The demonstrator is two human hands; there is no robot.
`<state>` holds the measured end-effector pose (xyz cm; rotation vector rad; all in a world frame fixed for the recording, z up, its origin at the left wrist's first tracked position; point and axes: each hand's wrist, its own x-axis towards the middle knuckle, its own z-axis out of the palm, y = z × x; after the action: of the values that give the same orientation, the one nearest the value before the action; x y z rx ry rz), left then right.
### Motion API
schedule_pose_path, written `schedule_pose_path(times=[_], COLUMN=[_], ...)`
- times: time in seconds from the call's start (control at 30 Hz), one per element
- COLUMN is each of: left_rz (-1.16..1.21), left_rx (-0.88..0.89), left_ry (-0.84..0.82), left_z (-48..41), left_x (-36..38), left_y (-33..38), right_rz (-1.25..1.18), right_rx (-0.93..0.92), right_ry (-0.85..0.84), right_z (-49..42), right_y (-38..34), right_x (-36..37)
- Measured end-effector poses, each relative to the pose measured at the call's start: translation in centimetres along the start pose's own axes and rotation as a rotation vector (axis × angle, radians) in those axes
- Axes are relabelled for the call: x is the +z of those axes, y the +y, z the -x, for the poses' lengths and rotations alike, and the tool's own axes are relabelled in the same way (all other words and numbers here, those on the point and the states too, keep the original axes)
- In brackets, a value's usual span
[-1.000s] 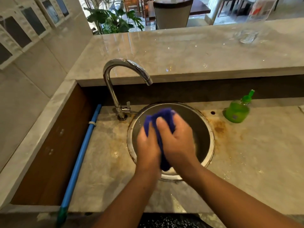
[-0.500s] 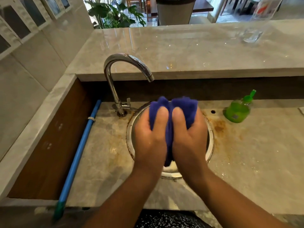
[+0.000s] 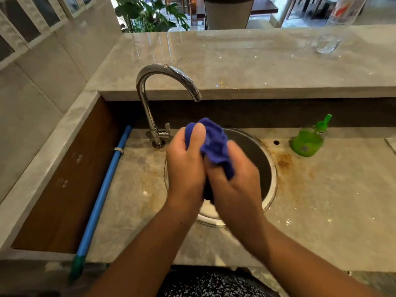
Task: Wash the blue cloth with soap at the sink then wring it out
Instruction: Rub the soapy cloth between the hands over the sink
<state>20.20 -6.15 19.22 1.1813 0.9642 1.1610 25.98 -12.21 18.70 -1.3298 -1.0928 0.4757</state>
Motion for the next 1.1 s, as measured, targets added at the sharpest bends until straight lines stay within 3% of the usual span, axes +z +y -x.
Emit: schedule_pose_path(times=[0.17,0.33,0.5,0.6,0.7,0.87,1.1], left_rz=[-0.030,-0.013,0.021,-0.070,-0.067,-0.023,-0.031], left_rx=[0.095,0.007,0.097,0.166,0.123,0.166,0.194], left_ry=[-0.100,-0.095,-0.142,-0.154,-0.154,-0.201,-0.168], left_z=[3.0,-0.2,3.5,1.7,0.9,4.3,2.3], left_x=[1.8,1.2,2.4,1.6,1.0,2.1,1.5], left_y=[0.2,0.5,1.1,2.2,2.8,2.3,2.3], right_rz=[-0.027,-0.059,-0.059,-0.145,-0.058,-0.090,-0.053], right_rx=[0.063,0.049,0.019,0.051,-0.071,-0.104,-0.078], right_ry=[0.286,0.047,0.303,0.207,0.089,0.299,0.148], right_z=[-3.3,0.2,-4.1,-0.5,0.9,-2.8,-0.7], right_y=[1.0,-0.8,-0.8,-1.1,-2.2,-2.9,-2.6], right_x=[-0.6,-0.9,-2.0,-1.0,-1.0,-2.2,-1.8])
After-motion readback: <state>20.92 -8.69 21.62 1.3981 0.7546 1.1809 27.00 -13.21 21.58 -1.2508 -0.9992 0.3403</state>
